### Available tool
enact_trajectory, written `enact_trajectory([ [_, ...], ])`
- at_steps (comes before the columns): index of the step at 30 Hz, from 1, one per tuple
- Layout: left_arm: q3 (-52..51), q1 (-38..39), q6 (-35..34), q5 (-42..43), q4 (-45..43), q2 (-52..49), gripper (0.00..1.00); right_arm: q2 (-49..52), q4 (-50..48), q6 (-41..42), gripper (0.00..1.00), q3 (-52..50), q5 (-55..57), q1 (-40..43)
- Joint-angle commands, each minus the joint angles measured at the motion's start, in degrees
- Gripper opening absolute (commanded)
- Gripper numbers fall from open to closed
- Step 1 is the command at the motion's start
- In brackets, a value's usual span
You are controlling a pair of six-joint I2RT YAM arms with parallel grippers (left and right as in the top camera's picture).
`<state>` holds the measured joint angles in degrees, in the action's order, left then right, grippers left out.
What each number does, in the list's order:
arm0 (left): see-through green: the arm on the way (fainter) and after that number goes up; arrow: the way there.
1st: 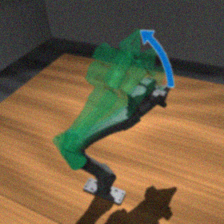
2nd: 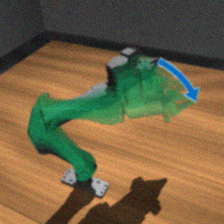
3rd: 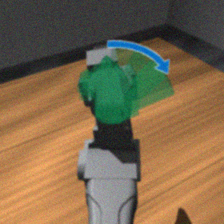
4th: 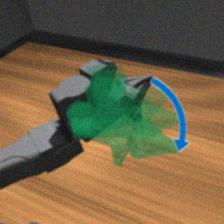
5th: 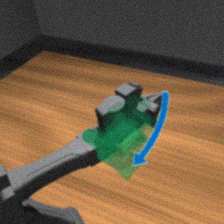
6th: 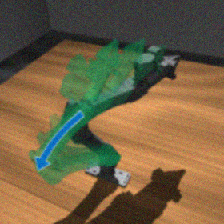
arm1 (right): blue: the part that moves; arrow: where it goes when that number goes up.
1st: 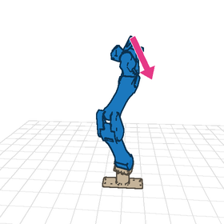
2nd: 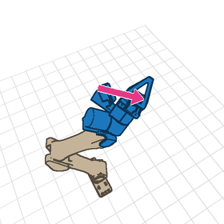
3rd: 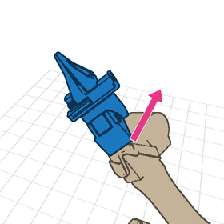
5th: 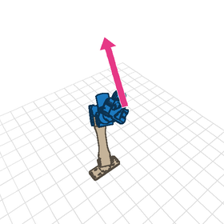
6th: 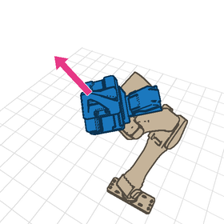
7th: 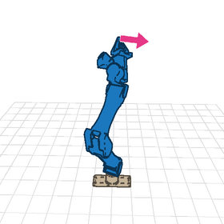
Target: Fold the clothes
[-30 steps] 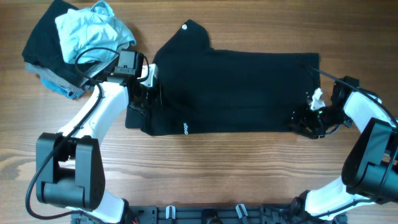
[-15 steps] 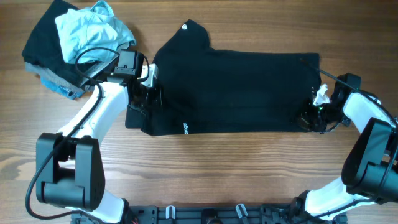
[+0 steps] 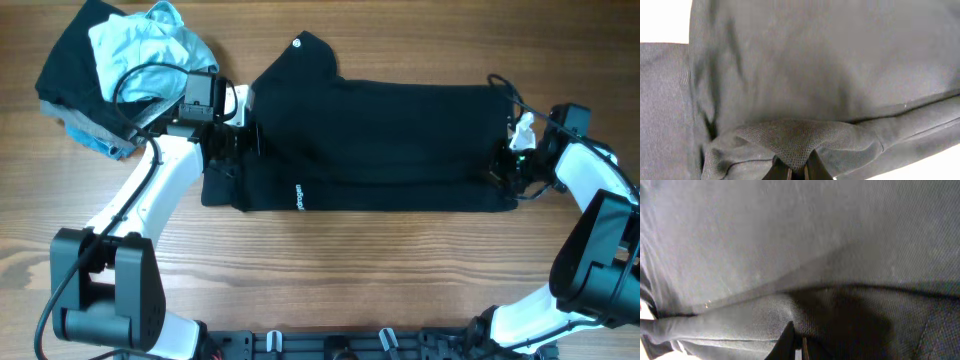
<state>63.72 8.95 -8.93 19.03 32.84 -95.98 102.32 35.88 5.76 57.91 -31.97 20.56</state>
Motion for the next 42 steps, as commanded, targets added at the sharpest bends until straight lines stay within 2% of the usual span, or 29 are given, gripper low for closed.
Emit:
enact_trajectory([
  [1,0.9,-0.1,-0.5,0.9,-1.9,0.9,0.12,-0.2,-2.0,-0.6,0.04,1.0,-1.2,-0.1],
  [2,0.9,-0.1,-0.5,0.9,-2.0,0.8,0.14,-0.2,-2.4,-0.6,0.04,1.0,-1.2,-0.1],
  [4,0.9,-0.1,-0.5,0.9,-1.3,0.4,0.23,-0.2,-2.8,-0.6,0.06,1.0,-1.2,-0.1],
  [5,0.9,-0.1,-0.5,0.9,-0.5,0.4,0.27,-0.2,-2.9,-0.6,0.11,1.0,-1.2,-0.1],
  [6,0.9,-0.1,-0.5,0.9,0.0,0.4,0.38,-0.2,-3.5,-0.6,0.12,1.0,-1.2,-0.1],
  [7,0.9,-0.1,-0.5,0.9,0.6,0.4,0.4,-0.2,-4.9,-0.6,0.13,1.0,-1.2,-0.1],
  [9,0.9,0.0,-0.5,1.2,2.3,0.4,0.38,-0.2,-8.0,0.9,0.17,1.0,-1.2,-0.1],
  [11,0.9,0.3,-0.4,1.3,5.4,0.4,0.38,-0.2,-12.6,0.9,0.48,1.0,-1.1,-0.1],
  [12,0.8,0.8,-0.3,1.3,6.6,0.4,0.32,-0.2,-14.4,1.2,0.5,1.0,-1.2,-0.1],
  [13,0.7,2.1,-0.2,1.3,9.2,0.4,0.14,-0.2,-15.9,1.9,0.52,1.0,-1.1,-0.1],
  [15,0.7,3.7,0.3,1.3,12.2,0.4,0.04,-0.6,-15.0,1.7,0.51,1.1,-2.9,0.1],
  [17,0.7,5.2,2.0,1.3,15.0,0.4,0.04,-2.4,-12.5,1.7,0.5,1.1,-7.6,0.1],
  [18,0.7,6.4,3.3,1.3,16.9,0.4,0.04,-5.1,-7.7,1.7,0.45,1.1,-11.1,-0.2],
  [19,0.2,7.7,4.6,1.3,17.5,0.4,0.04,-6.6,-4.2,1.7,0.35,1.1,-11.2,-0.5],
  [22,-3.6,10.7,6.0,0.0,14.7,0.4,0.04,-7.8,2.2,-0.7,0.34,1.1,-11.1,-0.9],
  [25,-8.4,11.5,5.9,-0.2,6.7,0.0,0.04,-7.8,2.3,-1.0,0.34,1.1,-9.0,-0.9],
  [28,-8.8,11.5,5.9,-0.6,2.3,-2.6,0.09,-7.8,2.3,-1.0,0.34,1.1,-9.0,-0.9],
  [31,-8.8,11.4,5.3,-3.5,-15.0,-7.1,0.09,-7.8,1.9,-1.0,0.33,1.1,-9.0,-0.9],
  [32,-8.4,10.8,3.3,-6.0,-21.5,-7.4,0.05,-7.8,1.4,-0.6,0.33,1.1,-9.0,-0.9],
  [33,-6.5,9.7,0.5,-6.5,-25.7,-7.2,0.05,-7.8,1.1,0.6,0.33,1.1,-8.8,-0.9],
  [34,-3.2,8.6,-1.8,-6.4,-26.2,-7.0,0.05,-7.8,1.0,0.7,0.33,1.1,-8.8,-0.9],
  [36,7.0,6.3,-2.2,-3.2,-19.6,-5.7,0.04,-7.8,1.2,0.3,0.33,1.1,-8.3,-0.9],
  [38,16.2,5.9,-1.8,-1.9,-4.3,-5.1,0.1,-7.8,1.9,0.2,0.34,1.1,-7.0,-0.9],
  [39,17.9,6.1,-1.7,-1.9,1.1,-5.2,0.13,-7.8,2.2,0.2,0.34,1.1,-6.3,-0.9],
  [40,17.8,7.6,2.0,-1.9,12.7,-5.4,0.13,-7.8,2.6,0.2,0.34,1.1,-5.1,-0.9],
  [42,14.9,9.9,6.4,-2.4,21.2,-6.9,0.04,-7.8,2.5,0.3,0.35,1.1,-5.1,-0.9],
])
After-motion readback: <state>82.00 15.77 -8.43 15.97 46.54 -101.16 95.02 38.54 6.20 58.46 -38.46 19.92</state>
